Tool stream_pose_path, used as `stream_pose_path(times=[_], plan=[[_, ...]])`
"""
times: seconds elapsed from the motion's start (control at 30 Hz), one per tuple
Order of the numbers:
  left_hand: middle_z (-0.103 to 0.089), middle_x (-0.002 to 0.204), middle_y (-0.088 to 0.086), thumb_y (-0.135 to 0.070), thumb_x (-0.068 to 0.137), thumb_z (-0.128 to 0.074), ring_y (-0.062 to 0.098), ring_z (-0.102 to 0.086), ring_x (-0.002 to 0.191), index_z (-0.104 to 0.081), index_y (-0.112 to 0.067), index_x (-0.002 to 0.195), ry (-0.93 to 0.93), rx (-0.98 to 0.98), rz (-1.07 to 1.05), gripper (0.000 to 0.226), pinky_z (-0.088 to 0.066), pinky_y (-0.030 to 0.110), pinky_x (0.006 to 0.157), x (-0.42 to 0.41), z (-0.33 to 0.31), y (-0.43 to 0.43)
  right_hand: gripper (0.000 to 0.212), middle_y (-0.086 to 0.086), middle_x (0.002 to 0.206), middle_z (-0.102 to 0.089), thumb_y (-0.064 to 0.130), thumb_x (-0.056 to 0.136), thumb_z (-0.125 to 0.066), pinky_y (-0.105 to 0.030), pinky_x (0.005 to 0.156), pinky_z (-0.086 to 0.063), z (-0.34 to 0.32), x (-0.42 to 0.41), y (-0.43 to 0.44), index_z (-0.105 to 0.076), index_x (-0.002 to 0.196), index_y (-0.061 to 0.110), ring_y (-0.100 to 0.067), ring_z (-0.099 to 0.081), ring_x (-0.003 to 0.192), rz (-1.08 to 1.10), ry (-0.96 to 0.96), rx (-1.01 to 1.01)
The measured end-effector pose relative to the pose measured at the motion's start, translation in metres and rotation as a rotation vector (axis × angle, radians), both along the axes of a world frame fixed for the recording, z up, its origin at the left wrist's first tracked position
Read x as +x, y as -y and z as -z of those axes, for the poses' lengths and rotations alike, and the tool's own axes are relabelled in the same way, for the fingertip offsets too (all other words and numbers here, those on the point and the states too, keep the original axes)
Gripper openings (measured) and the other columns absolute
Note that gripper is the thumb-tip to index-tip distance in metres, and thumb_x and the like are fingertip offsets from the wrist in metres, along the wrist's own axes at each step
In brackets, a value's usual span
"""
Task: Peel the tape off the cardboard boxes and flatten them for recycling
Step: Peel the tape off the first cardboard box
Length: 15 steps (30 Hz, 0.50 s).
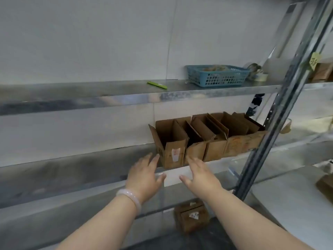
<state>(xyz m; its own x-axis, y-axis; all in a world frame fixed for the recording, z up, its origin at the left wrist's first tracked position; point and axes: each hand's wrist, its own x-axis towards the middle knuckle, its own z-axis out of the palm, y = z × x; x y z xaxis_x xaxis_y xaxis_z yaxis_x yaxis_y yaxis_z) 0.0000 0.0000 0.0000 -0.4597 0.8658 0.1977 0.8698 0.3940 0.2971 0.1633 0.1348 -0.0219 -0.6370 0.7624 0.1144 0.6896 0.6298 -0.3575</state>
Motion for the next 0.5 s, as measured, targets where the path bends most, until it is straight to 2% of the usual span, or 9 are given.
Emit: stream_pose_path(times=[0.13, 0.23, 0.3, 0.4, 0.5], plan=[[-0.010, 0.160, -0.005, -0.061, 0.089, -0.044, 0.021, -0.013, 0.146, -0.008, -0.034, 0.150, 0.133, 0.011, -0.036, 0.076, -0.021, 0.038, 0.115, -0.033, 0.022, -0.045, 0.067, 0.012, 0.153, -0.032, 0.065, 0.086, -0.048, -0.036, 0.105, -0.039, 0.016, -0.031, -0.041, -0.021, 0.144, 0.046, -0.018, -0.037, 0.137, -0.024, -0.051, -0.223], [-0.015, 0.159, -0.005, -0.057, 0.088, -0.052, 0.020, -0.017, 0.145, -0.008, -0.030, 0.151, 0.272, 0.065, -0.066, 0.081, -0.023, 0.038, 0.115, -0.050, 0.033, -0.080, 0.055, 0.017, 0.144, -0.043, 0.057, 0.090, -0.052, -0.023, 0.096, -0.037, 0.026, -0.055, -0.067, -0.034, 0.141, 0.045, -0.012, -0.044, 0.131, -0.059, -0.247, -0.409], [-0.015, 0.159, -0.005, -0.056, 0.088, -0.054, 0.019, -0.017, 0.145, -0.005, -0.030, 0.151, 0.336, 0.079, -0.083, 0.085, -0.021, 0.036, 0.114, -0.060, 0.036, -0.097, 0.053, 0.019, 0.137, -0.049, 0.054, 0.090, -0.056, -0.019, 0.093, -0.036, 0.029, -0.069, -0.080, -0.039, 0.139, 0.041, -0.010, -0.047, 0.128, -0.069, -0.381, -0.529], [-0.015, 0.159, -0.003, -0.056, 0.087, -0.056, 0.021, -0.020, 0.144, -0.001, -0.029, 0.152, 0.410, 0.096, -0.105, 0.089, -0.025, 0.035, 0.112, -0.073, 0.038, -0.122, 0.061, 0.017, 0.137, -0.049, 0.046, 0.087, -0.063, -0.020, 0.098, -0.036, 0.036, -0.083, -0.095, -0.035, 0.141, 0.040, -0.007, -0.046, 0.127, -0.047, -0.533, -0.661], [-0.010, 0.160, -0.002, -0.055, 0.086, -0.059, 0.021, -0.015, 0.146, 0.000, -0.027, 0.152, 0.493, 0.118, -0.160, 0.093, -0.024, 0.039, 0.113, -0.082, 0.038, -0.141, 0.064, 0.018, 0.138, -0.049, 0.042, 0.089, -0.064, -0.009, 0.092, -0.035, 0.045, -0.092, -0.100, -0.031, 0.144, 0.039, -0.004, -0.046, 0.126, -0.040, -0.618, -0.698]])
